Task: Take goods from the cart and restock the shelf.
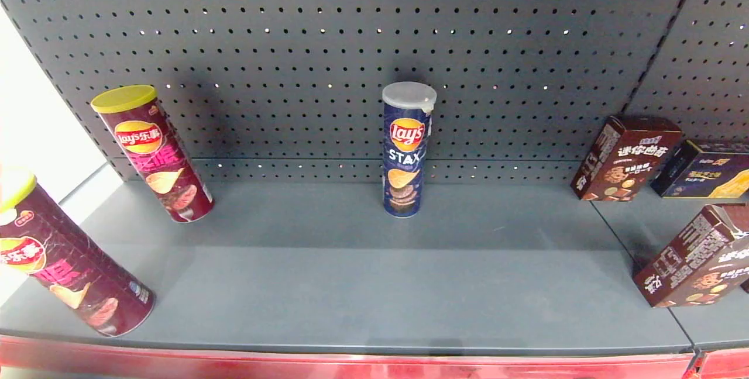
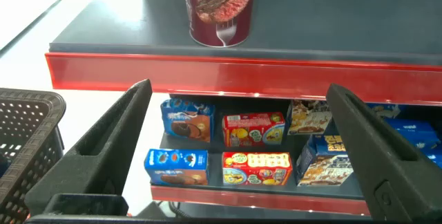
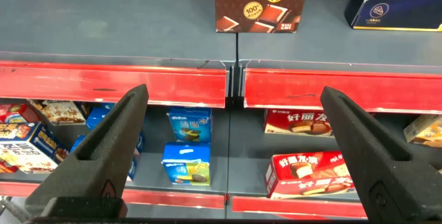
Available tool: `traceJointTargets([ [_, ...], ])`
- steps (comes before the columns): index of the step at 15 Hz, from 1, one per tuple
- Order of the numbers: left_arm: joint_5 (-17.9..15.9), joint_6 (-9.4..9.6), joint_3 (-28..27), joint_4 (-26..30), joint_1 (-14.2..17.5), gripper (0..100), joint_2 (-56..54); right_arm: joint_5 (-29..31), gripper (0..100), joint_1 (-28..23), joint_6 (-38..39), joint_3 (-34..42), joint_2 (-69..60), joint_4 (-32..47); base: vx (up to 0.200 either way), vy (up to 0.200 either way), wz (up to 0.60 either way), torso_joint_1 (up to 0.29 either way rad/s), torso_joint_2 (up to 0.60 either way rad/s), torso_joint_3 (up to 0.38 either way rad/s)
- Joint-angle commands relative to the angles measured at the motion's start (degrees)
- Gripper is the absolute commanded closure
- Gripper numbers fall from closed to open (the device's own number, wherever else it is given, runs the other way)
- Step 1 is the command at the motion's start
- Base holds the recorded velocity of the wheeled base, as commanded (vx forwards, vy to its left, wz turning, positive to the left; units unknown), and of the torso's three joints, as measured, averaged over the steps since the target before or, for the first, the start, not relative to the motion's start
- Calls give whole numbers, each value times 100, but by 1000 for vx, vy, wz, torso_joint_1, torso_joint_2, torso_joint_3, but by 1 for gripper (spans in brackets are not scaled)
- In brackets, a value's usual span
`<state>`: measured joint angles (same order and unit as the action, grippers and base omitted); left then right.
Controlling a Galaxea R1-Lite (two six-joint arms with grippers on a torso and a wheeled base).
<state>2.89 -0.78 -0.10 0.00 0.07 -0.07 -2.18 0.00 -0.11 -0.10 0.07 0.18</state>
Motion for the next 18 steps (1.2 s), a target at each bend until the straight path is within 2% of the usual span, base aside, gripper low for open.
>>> traceJointTargets([
  [1, 1, -1, 1, 0, 1, 0, 7, -2, 0, 0, -7, 1, 1, -1, 0, 0, 0, 0, 0, 0],
  [9, 1, -1, 1, 0, 1, 0, 7, -2, 0, 0, -7, 1, 1, -1, 0, 0, 0, 0, 0, 0],
  [18, 1, -1, 1, 0, 1, 0, 7, -2, 0, 0, 2, 1, 1, -1, 0, 0, 600, 5, 2, 0],
])
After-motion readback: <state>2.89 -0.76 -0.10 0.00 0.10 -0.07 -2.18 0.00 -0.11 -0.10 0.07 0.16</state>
